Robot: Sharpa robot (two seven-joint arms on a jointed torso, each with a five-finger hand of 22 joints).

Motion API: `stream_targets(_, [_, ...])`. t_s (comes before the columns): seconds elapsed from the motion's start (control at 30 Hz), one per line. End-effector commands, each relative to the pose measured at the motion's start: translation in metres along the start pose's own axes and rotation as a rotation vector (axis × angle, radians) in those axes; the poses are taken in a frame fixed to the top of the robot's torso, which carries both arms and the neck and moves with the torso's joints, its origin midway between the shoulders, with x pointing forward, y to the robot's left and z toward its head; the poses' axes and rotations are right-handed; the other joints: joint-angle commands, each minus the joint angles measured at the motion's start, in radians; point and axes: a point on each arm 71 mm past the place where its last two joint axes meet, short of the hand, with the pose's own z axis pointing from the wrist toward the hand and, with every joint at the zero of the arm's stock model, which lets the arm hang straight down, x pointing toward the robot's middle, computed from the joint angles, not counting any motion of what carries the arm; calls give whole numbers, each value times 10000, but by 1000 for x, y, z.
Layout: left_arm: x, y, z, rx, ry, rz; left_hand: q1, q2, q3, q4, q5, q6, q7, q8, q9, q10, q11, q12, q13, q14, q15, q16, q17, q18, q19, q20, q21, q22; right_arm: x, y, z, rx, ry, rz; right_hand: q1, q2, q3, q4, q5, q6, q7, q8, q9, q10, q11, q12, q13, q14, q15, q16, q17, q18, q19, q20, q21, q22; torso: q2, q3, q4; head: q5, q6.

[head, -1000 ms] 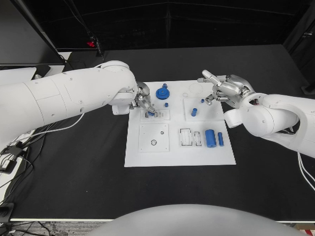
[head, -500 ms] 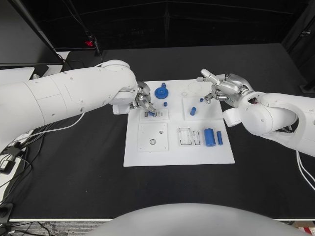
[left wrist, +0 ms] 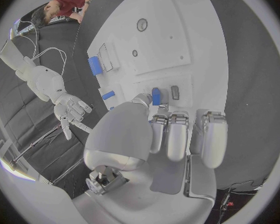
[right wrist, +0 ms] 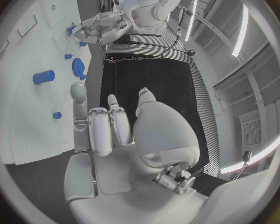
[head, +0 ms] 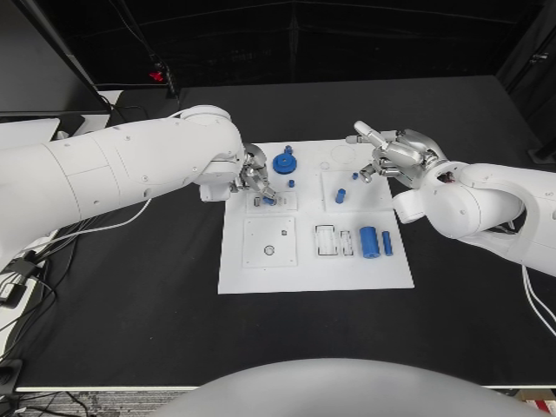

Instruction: Assemble the parts on the task board

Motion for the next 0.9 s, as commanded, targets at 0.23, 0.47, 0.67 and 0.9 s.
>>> stream_targets(0.23, [2, 3, 1, -156, 190, 62, -76, 51, 64, -11, -39, 70, -86, -26, -7, 1061, -21, -25, 2602, 1045, -55, 9, 2635, -65, 1044, 10, 32, 2635, 2, 2, 0, -93, 106, 50, -5, 98, -40, 5, 13, -83, -15, 67, -10, -75, -13, -63, 1071, -50, 3, -60, 806, 58, -89, 8, -56, -19, 1, 1, 11, -6, -26])
stream_targets(0.47, [2, 4, 2, -236, 205, 58, -105, 52, 67, -12, -40, 64, -84, -35, -5, 1061, -18, -25, 2602, 1045, -53, 9, 2635, -65, 1044, 11, 32, 2635, 3, 1, -1, -59, 115, 126, -5, 98, -40, 5, 13, -83, -15, 67, -10, -75, -13, -63, 1071, -50, 3, -60, 806, 58, -89, 8, -56, -19, 2, 0, 10, 1, -34])
stream_targets(0.67, [4, 2, 3, -228, 273, 99, -215, 89, 92, -7, -33, 60, -75, -61, 3, 1061, -11, -25, 2602, 1045, -46, 9, 2635, -65, 1044, 15, 32, 2635, 3, 1, 0, -17, 112, 219, -9, 106, -45, 5, 16, -84, -15, 70, -10, -76, -13, -63, 1069, -50, 3, -59, 806, 59, -93, 7, -68, -23, -2, 4, 7, 8, -34])
stream_targets(0.9, [4, 1, 3, -220, 311, 119, -241, 94, 96, -6, -34, 60, -74, -67, 5, 1061, -9, -25, 2602, 1045, -44, 9, 2635, -65, 1044, 16, 32, 2635, 3, 1, -1, -8, 113, 241, -9, 106, -45, 5, 16, -84, -15, 70, -10, -76, -13, -63, 1069, -50, 3, -59, 806, 59, -93, 7, -68, -23, -2, 3, 3, 2, -40])
